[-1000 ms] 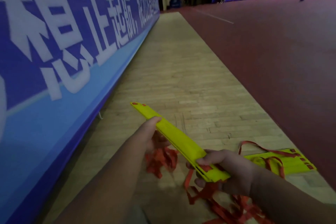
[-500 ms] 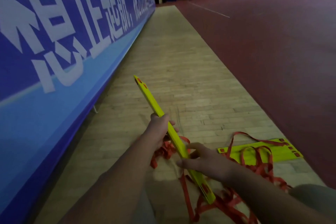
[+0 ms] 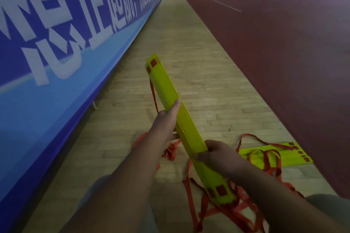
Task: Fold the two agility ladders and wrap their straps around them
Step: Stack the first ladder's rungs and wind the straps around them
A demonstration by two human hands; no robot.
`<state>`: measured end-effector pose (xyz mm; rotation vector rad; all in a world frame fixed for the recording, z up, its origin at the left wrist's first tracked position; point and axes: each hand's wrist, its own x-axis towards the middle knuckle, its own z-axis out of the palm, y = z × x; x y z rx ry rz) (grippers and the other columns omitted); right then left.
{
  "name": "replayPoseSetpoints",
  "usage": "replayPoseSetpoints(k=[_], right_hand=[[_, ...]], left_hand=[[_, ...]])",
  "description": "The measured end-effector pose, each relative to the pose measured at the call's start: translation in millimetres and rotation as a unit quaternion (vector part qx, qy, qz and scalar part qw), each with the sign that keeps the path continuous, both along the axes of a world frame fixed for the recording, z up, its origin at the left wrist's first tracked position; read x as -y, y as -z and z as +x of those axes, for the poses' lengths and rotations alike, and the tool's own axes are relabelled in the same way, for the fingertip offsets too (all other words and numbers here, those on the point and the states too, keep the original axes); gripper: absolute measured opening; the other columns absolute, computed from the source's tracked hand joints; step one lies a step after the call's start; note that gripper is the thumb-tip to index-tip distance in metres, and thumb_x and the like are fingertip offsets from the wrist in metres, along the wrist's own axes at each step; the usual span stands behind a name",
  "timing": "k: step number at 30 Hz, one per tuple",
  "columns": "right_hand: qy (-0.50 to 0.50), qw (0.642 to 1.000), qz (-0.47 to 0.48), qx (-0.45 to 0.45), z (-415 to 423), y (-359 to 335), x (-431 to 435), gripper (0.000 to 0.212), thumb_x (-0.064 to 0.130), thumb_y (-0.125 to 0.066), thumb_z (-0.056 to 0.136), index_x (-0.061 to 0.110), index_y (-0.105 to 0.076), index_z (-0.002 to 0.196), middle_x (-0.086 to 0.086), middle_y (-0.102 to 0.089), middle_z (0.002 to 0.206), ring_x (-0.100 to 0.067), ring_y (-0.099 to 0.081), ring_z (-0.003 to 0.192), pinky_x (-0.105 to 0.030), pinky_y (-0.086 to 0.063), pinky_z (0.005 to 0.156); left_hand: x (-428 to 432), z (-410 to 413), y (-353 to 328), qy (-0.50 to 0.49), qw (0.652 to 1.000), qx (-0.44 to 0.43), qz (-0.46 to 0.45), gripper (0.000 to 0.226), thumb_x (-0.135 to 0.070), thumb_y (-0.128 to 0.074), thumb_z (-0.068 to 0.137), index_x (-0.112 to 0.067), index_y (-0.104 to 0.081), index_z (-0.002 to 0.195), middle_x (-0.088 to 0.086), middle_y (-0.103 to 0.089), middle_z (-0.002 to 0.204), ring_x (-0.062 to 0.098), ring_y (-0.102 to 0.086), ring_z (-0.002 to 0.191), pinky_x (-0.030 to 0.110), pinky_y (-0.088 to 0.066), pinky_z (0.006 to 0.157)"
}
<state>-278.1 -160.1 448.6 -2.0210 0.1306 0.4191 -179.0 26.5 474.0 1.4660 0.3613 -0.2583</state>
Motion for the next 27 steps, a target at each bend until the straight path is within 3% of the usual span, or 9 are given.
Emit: replayPoseSetpoints(k=[3,5,7,14,18,21,24,27], right_hand=[[0.022,0.994,0.090,-0.063,6.8,2.3,8.7,0.023,0.022,-0.086,0.090,0.018,-0.084,0.112,-0.008,-0.086,0.102,-0.031,-0.083,0.098,-0.056,-0.064,0.099],[0.019,0.986,0.135,-0.095,7.3,5.0,10.8,0.033,0.021,-0.088,0.087,0.014,-0.083,0.118,-0.013,-0.085,0.108,-0.037,-0.082,0.104,-0.059,-0.062,0.103],[0.008,0.982,0.155,-0.110,4.2,6.2,9.1,0.036,0.023,-0.087,0.091,0.014,-0.079,0.124,-0.012,-0.084,0.112,-0.036,-0.081,0.107,-0.059,-0.061,0.104],[0.035,0.984,0.162,-0.058,3.2,10.0,0.7,0.070,0.058,-0.095,0.068,0.027,-0.076,0.128,-0.004,-0.084,0.113,-0.029,-0.082,0.106,-0.058,-0.063,0.101],[0.056,0.983,0.170,-0.039,4.3,9.9,3.3,0.055,0.051,-0.092,0.081,0.028,-0.075,0.128,-0.001,-0.085,0.112,-0.027,-0.082,0.105,-0.055,-0.064,0.100],[0.069,0.981,0.179,-0.029,6.6,11.7,6.1,0.045,0.041,-0.089,0.088,0.028,-0.075,0.128,-0.001,-0.085,0.110,-0.026,-0.082,0.102,-0.052,-0.065,0.096],[0.054,0.986,0.156,-0.017,7.2,11.9,6.0,0.038,0.038,-0.087,0.088,0.031,-0.076,0.124,-0.001,-0.084,0.106,-0.023,-0.081,0.094,-0.045,-0.064,0.088],[0.053,0.987,0.153,-0.021,8.2,15.8,3.6,0.049,0.049,-0.087,0.074,0.037,-0.077,0.120,0.002,-0.084,0.110,-0.025,-0.082,0.103,-0.056,-0.063,0.100]], left_hand=[[-6.6,2.7,3.4,0.007,0.998,0.016,-0.054,0.047,-0.052,-0.078,0.097,-0.018,-0.072,0.129,0.010,-0.081,0.123,0.031,-0.079,0.110,0.064,-0.061,0.098],[-9.7,5.3,10.6,0.015,0.998,0.018,-0.059,0.028,-0.028,-0.075,0.103,-0.018,-0.073,0.129,0.011,-0.079,0.129,0.032,-0.076,0.115,0.065,-0.058,0.104],[-10.0,4.3,13.1,0.021,0.998,0.028,-0.052,0.024,-0.015,-0.073,0.102,-0.020,-0.074,0.125,0.008,-0.080,0.124,0.031,-0.075,0.118,0.064,-0.055,0.108],[-6.2,0.1,15.8,0.026,0.997,0.070,-0.032,0.020,-0.014,-0.078,0.099,-0.022,-0.077,0.117,0.004,-0.082,0.116,0.027,-0.074,0.119,0.058,-0.055,0.110],[-6.7,-2.2,18.2,0.025,0.995,0.097,0.018,0.018,-0.027,-0.082,0.097,-0.030,-0.079,0.114,-0.007,-0.083,0.111,0.022,-0.076,0.114,0.043,-0.057,0.093],[-8.5,-2.9,18.2,0.034,0.989,0.122,0.080,0.024,-0.041,-0.083,0.090,-0.037,-0.079,0.114,-0.013,-0.083,0.109,0.016,-0.076,0.110,0.045,-0.058,0.098],[-8.8,-0.7,18.1,0.037,0.984,0.144,0.096,0.024,-0.040,-0.083,0.087,-0.036,-0.081,0.110,-0.009,-0.084,0.105,0.019,-0.079,0.104,0.051,-0.062,0.099],[-4.8,-0.2,20.4,0.045,0.989,0.122,0.065,0.018,-0.027,-0.081,0.096,-0.032,-0.079,0.114,-0.006,-0.084,0.106,0.022,-0.078,0.107,0.045,-0.061,0.090]])
